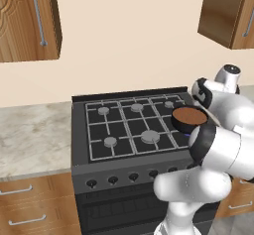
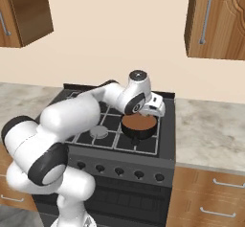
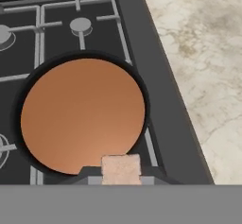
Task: Pick up the sugar cube(s) and place them in the saucepan with hot chocolate.
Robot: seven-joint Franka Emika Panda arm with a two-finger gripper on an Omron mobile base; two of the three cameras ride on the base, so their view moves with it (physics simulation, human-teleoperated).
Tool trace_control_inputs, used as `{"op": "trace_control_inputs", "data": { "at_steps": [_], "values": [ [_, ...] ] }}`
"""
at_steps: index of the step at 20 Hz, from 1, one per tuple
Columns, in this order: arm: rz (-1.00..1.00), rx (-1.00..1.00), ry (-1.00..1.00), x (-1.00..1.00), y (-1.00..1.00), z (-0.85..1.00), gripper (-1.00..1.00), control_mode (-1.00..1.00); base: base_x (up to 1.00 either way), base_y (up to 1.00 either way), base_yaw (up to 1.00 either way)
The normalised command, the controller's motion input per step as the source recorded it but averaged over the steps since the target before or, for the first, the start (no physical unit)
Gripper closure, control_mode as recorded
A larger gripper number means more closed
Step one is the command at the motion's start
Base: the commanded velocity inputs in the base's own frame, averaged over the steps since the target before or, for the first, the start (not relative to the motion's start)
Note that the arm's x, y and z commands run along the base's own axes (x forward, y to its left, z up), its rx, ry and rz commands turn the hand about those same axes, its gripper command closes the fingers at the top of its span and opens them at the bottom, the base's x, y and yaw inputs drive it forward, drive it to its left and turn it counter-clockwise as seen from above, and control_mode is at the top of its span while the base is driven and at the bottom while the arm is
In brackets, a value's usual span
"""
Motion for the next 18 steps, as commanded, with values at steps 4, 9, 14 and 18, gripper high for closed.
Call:
{"op": "trace_control_inputs", "data": {
  "at_steps": [4, 9, 14, 18],
  "values": [
    [0.0, 0.0, 0.0, 0.01, 0.01, 0.0, 1.0, -1.0, 0.0, 0.0, 0.0],
    [0.0, 0.0, 0.01, 0.18, 0.13, 0.0, 1.0, -1.0, 0.0, 0.0, 0.0],
    [0.0, 0.0, 0.0, 0.1, 0.1, 0.0, 1.0, -1.0, 0.0, 0.0, 0.0],
    [0.0, 0.0, 0.0, 0.05, 0.06, 0.0, 1.0, -1.0, 0.0, 0.0, 0.0]
  ]
}}
